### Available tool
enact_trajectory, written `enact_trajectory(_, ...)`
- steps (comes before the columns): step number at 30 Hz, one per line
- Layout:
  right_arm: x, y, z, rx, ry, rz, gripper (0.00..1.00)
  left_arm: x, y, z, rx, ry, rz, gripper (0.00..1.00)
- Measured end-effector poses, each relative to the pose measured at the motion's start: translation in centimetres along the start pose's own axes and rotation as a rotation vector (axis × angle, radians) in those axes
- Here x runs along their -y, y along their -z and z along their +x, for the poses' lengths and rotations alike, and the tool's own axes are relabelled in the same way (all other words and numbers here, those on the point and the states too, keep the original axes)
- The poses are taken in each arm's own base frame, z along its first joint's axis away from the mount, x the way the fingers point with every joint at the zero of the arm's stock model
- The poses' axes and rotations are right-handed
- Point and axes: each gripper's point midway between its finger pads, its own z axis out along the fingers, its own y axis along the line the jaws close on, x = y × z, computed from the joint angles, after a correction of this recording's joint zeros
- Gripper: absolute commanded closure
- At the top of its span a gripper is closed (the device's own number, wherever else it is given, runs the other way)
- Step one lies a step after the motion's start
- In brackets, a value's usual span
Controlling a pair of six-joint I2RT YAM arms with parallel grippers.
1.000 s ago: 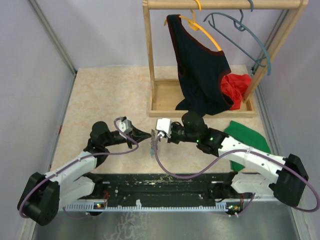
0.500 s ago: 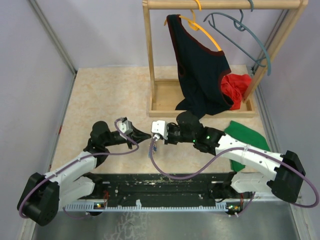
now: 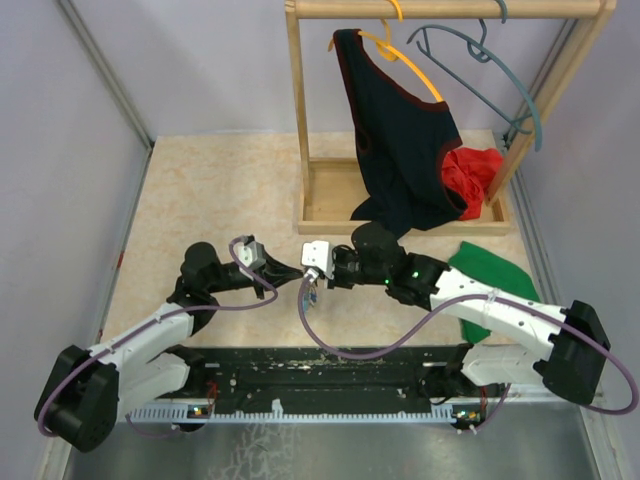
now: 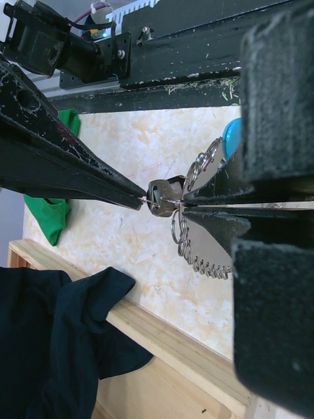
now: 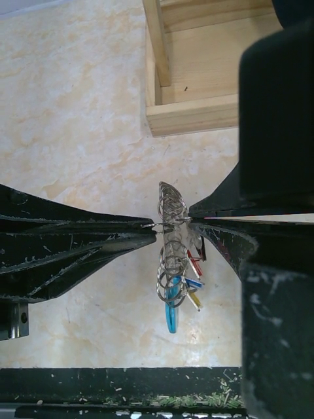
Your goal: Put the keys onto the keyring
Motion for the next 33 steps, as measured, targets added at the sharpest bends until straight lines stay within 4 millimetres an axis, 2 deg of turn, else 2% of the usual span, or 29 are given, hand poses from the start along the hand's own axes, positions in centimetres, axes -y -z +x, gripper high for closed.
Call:
enact_trajectory(11, -0.32, -0.24, 0.07, 0.001, -0.003, -0.018, 1.00, 0.06, 0.00, -0.01, 0.000, 0.000, 0.003, 0.99)
enact_trajectory(19, -0.15, -0.25, -0.67, 0.017, -0.009, -0.020, 1.00, 0.07, 0.00, -0.01, 0.000, 0.000, 0.004, 0.99)
enact_trajectory(33, -0.25, -0.08, 0.25, -0.025, -0.042, -0.010, 1.00, 0.06, 0.01, -0.08, 0.002, -0.002, 0.003, 0.99)
